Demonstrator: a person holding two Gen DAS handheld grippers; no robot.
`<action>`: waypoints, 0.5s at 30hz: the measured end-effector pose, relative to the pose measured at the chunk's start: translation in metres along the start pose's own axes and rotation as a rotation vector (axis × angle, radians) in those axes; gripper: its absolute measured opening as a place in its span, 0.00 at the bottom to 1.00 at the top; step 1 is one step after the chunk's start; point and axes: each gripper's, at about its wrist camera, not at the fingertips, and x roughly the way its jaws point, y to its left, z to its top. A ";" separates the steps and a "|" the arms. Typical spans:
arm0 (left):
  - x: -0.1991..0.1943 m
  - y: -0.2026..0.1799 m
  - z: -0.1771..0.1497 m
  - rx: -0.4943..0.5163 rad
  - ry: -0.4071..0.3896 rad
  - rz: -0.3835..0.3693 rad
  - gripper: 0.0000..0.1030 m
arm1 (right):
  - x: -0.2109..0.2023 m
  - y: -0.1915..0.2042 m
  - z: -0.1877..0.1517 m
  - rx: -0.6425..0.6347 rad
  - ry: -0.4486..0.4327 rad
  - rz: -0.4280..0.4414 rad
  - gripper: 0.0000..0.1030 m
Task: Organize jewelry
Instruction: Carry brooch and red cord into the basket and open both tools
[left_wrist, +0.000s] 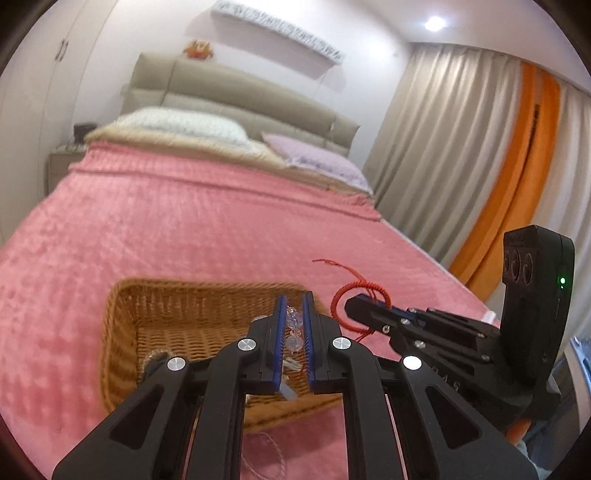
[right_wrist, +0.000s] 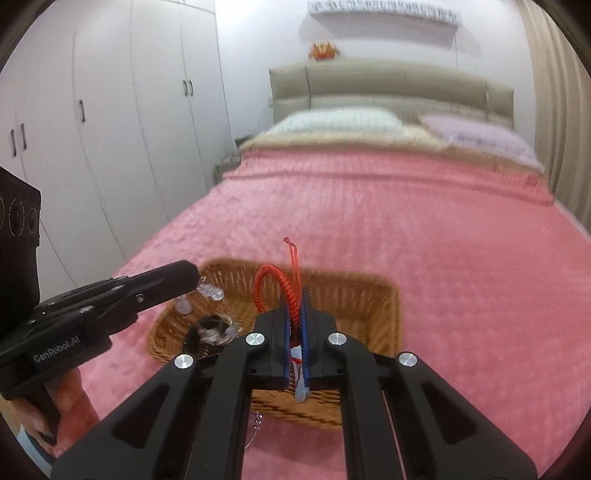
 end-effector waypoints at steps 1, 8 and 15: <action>0.014 0.009 -0.004 -0.019 0.024 0.003 0.07 | 0.015 -0.004 -0.004 0.014 0.028 -0.001 0.03; 0.050 0.040 -0.028 -0.078 0.111 0.023 0.07 | 0.072 -0.022 -0.032 0.083 0.178 0.032 0.03; 0.054 0.048 -0.035 -0.099 0.160 0.042 0.23 | 0.080 -0.026 -0.040 0.121 0.232 0.042 0.07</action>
